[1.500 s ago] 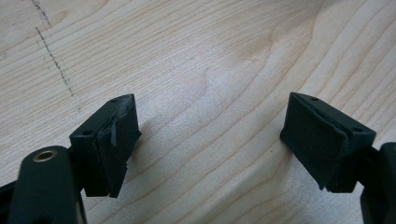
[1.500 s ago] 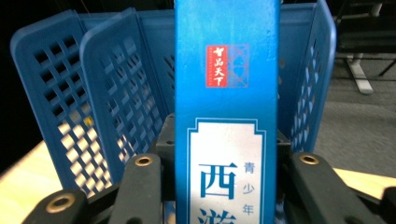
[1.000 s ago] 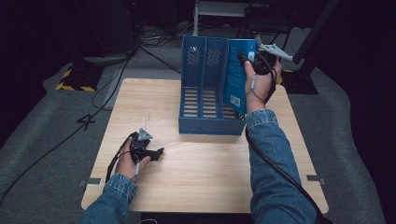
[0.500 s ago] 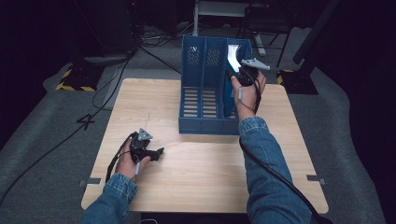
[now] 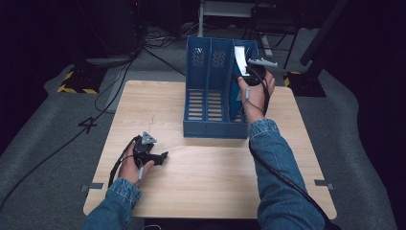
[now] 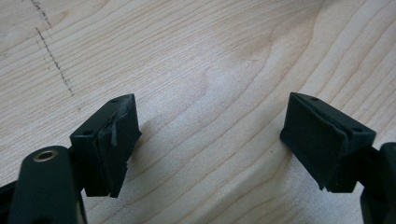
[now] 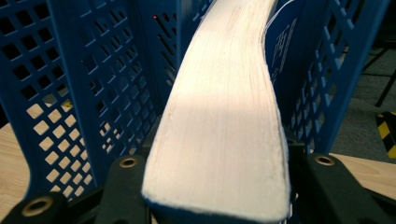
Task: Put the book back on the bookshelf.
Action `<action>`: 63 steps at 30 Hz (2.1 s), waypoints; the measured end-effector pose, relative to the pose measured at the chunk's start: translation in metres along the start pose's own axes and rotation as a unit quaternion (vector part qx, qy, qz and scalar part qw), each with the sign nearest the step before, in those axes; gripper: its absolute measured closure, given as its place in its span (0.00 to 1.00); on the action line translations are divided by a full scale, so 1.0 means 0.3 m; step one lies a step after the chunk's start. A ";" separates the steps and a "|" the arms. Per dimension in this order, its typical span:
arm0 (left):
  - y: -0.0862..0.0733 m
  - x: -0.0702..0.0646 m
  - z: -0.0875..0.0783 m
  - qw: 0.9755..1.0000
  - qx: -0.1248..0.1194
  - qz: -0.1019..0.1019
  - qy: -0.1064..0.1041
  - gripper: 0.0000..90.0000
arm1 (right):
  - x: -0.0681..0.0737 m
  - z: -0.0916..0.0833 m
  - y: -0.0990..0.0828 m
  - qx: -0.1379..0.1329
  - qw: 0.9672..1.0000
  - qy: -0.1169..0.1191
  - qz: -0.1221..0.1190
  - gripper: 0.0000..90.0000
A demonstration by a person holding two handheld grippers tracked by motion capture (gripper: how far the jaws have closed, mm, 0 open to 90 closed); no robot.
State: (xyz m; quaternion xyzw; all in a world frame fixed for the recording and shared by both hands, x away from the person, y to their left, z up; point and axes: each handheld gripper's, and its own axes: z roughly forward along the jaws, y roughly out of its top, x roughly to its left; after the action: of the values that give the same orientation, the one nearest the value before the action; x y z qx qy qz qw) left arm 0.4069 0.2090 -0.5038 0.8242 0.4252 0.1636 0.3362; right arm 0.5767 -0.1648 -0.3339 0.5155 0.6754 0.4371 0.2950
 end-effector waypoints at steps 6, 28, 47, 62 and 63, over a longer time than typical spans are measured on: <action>0.000 0.000 0.001 1.000 -0.001 0.000 0.001 0.21 | 0.023 0.017 0.009 -0.004 1.000 -0.005 -0.003 0.66; -0.007 -0.002 -0.005 1.000 -0.001 0.001 -0.002 0.21 | -0.015 -0.174 0.014 -0.032 0.998 0.043 -0.033 0.48; -0.020 0.002 -0.017 1.000 0.002 0.012 -0.018 0.17 | -0.101 -0.441 -0.094 0.009 0.991 0.115 -0.071 0.41; -0.019 0.003 -0.016 1.000 0.003 0.016 -0.018 0.17 | -0.151 -0.554 -0.282 0.074 0.982 0.135 -0.106 0.40; -0.019 0.003 -0.016 1.000 0.003 0.015 -0.018 0.17 | -0.151 -0.553 -0.302 0.082 0.981 0.137 -0.108 0.40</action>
State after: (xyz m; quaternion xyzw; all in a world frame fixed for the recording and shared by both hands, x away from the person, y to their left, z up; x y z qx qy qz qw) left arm 0.4014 0.2140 -0.5043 0.8345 0.4068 0.1524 0.3389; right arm 0.4095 -0.2633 -0.3436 0.3975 0.7944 0.4124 0.2023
